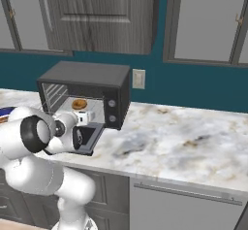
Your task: Pick up the heated bread from the toaster oven and place it in the bowl. Then move the bread bowl to the dining counter.
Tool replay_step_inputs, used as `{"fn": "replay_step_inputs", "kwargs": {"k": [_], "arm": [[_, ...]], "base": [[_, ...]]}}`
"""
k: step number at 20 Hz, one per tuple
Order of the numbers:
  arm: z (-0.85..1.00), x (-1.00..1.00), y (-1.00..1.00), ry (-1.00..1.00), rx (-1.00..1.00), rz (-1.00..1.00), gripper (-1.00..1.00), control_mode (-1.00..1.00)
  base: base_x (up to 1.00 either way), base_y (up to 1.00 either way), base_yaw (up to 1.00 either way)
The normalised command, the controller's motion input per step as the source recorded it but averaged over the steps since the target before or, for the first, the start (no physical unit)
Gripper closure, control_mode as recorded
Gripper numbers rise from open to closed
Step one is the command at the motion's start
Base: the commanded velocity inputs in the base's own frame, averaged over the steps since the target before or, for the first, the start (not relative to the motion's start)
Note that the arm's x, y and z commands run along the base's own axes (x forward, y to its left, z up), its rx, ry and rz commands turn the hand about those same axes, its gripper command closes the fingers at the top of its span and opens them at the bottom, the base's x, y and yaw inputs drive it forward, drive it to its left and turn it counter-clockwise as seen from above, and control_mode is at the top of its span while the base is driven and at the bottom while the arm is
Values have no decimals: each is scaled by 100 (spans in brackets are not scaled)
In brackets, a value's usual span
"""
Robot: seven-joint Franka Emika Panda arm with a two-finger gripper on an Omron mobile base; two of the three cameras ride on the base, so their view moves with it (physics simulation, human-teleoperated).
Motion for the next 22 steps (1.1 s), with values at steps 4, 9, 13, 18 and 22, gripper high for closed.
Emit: {"fn": "replay_step_inputs", "kwargs": {"k": [4,9,13,18,22], "arm": [[-74,-100,-80,12,-6,0,-100,-100],[31,-98,-21,-3,0,0,-100,-100],[14,-34,0,13,-1,0,-100,-100],[-25,0,0,7,0,0,-100,-100],[-11,23,4,0,0,0,-100,-100]], "base": [[0,0,0],[0,0,0],[0,0,0],[0,0,0],[0,0,0]]}}
